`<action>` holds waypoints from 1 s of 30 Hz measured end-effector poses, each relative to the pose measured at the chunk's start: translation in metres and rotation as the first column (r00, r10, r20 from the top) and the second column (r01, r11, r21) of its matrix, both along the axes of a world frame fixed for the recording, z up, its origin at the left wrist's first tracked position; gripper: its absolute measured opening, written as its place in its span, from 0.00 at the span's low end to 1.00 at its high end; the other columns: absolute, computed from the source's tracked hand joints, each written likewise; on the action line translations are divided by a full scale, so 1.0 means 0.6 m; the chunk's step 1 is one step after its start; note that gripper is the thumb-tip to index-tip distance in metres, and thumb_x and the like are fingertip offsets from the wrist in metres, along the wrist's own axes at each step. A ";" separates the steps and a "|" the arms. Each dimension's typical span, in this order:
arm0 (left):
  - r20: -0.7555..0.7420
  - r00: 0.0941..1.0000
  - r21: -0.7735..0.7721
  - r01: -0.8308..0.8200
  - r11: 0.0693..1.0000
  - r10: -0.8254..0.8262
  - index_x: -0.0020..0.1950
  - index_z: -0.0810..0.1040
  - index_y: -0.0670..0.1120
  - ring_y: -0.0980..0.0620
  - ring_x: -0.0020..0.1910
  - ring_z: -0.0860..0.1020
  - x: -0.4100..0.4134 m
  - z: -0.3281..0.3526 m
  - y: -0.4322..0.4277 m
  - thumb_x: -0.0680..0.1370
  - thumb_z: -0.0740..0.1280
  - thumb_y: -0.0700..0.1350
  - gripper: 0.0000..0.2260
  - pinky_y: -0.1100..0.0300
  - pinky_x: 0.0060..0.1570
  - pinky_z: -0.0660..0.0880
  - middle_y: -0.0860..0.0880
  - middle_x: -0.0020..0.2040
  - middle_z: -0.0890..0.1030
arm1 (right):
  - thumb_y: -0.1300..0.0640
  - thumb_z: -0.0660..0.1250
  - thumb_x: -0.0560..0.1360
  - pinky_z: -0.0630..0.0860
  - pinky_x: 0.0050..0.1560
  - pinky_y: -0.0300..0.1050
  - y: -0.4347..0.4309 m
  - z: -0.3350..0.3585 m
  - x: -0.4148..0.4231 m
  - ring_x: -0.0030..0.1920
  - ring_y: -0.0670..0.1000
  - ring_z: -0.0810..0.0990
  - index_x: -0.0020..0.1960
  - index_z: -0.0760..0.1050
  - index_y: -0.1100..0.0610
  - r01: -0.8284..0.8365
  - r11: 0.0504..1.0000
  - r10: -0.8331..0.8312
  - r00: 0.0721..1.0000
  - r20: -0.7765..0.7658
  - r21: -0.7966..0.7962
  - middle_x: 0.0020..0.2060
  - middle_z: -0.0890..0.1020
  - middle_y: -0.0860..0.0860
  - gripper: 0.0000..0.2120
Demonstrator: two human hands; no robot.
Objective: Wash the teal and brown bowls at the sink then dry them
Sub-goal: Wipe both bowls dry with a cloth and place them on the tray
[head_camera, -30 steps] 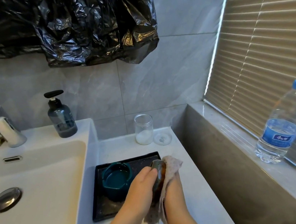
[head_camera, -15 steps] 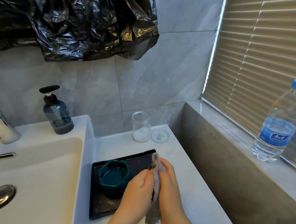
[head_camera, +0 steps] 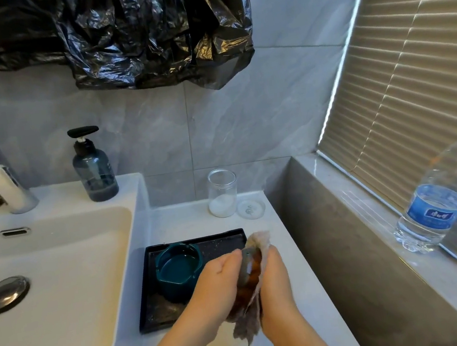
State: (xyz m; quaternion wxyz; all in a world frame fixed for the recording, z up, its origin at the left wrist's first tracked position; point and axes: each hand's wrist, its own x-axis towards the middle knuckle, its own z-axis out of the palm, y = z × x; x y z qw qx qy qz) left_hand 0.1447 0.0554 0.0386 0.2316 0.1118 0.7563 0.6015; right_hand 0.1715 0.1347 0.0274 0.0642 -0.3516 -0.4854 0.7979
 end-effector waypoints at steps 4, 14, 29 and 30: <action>0.029 0.999 0.030 -0.047 0.998 0.046 0.44 0.80 0.40 0.50 0.39 0.80 -0.003 0.008 0.004 0.81 0.56 0.46 0.16 0.60 0.38 0.74 0.41 0.40 0.83 | 0.48 0.53 0.80 0.69 0.66 0.48 -0.037 -0.017 0.002 0.64 0.47 0.70 0.58 0.71 0.42 0.158 0.894 -0.087 0.979 -0.184 0.420 0.62 0.71 0.44 0.11; 0.274 0.954 0.168 -0.175 0.970 0.124 0.46 0.82 0.46 0.45 0.45 0.81 0.004 0.010 -0.002 0.80 0.55 0.53 0.18 0.53 0.49 0.76 0.45 0.38 0.85 | 0.50 0.55 0.79 0.70 0.60 0.60 0.012 -0.017 0.002 0.61 0.66 0.74 0.56 0.75 0.61 -0.003 0.989 -0.003 0.999 -0.036 -0.146 0.45 0.80 0.59 0.18; 0.593 0.792 0.130 -0.273 0.953 0.146 0.48 0.82 0.44 0.40 0.48 0.81 -0.028 0.023 0.023 0.74 0.66 0.58 0.18 0.45 0.54 0.76 0.40 0.45 0.84 | 0.45 0.58 0.78 0.78 0.48 0.55 0.021 -0.022 -0.005 0.46 0.65 0.79 0.54 0.76 0.58 0.035 0.972 -0.045 0.998 0.038 0.230 0.44 0.80 0.58 0.18; 0.598 0.783 0.162 -0.329 0.930 0.173 0.47 0.81 0.44 0.40 0.47 0.81 -0.027 0.021 0.028 0.74 0.65 0.58 0.18 0.46 0.53 0.77 0.40 0.45 0.84 | 0.46 0.57 0.78 0.78 0.46 0.57 0.013 -0.034 -0.009 0.49 0.71 0.76 0.58 0.75 0.62 0.094 0.980 -0.094 0.996 -0.012 0.173 0.44 0.80 0.62 0.21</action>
